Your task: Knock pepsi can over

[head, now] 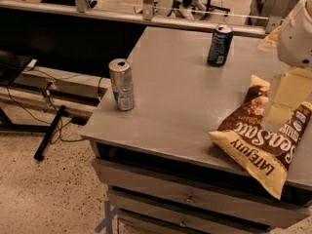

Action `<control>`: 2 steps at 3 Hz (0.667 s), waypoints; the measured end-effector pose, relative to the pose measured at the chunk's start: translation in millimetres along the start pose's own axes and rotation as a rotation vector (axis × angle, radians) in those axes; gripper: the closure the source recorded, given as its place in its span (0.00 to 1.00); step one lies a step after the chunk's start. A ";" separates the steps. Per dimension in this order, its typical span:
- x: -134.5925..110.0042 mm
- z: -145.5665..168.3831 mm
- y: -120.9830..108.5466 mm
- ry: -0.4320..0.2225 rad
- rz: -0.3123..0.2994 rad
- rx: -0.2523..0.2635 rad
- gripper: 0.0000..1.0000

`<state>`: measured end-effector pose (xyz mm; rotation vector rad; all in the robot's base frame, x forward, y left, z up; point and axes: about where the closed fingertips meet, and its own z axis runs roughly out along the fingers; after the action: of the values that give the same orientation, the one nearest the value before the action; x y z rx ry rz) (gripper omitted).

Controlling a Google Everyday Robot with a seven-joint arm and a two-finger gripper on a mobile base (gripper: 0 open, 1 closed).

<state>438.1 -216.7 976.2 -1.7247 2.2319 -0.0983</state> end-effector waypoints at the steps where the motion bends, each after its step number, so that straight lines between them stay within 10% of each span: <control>1: 0.0 0.0 0.0 0.000 0.000 0.000 0.00; 2: 1.9 -2.1 -19.3 -0.088 0.024 0.028 0.00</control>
Offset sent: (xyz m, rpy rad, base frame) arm 0.0176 -0.0164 0.0054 0.1228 -0.0507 -0.0003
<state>455.1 -223.9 982.5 -1.6544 2.1774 -0.0472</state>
